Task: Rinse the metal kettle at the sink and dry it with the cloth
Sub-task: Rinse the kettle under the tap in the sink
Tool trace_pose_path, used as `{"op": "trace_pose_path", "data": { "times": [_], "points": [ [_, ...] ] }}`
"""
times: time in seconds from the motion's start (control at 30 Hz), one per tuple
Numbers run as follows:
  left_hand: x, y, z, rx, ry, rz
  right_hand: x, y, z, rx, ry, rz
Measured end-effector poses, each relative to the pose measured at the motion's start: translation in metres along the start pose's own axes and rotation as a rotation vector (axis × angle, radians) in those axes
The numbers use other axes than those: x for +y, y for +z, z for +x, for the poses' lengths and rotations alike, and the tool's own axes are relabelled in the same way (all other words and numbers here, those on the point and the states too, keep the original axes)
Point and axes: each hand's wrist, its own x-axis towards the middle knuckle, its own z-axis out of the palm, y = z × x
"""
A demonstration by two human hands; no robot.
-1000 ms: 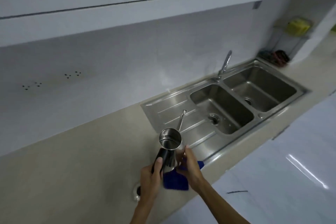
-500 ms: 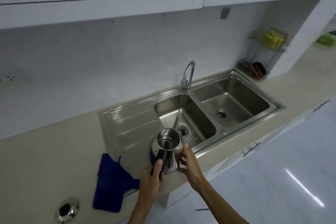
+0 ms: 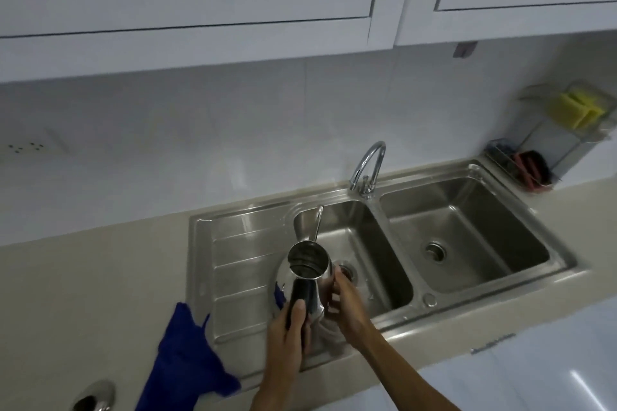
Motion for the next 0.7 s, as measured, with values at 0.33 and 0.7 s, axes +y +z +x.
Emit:
{"op": "trace_pose_path", "data": {
  "times": [0.33,0.7],
  "points": [
    [0.005,0.044,0.072,0.266,-0.115,-0.115,-0.046,-0.012,0.076,-0.105,0.024,-0.077],
    [-0.021,0.146,0.131,0.686,-0.178,-0.030,-0.090,-0.052,0.162,-0.285,0.108,-0.262]
  ]
}}
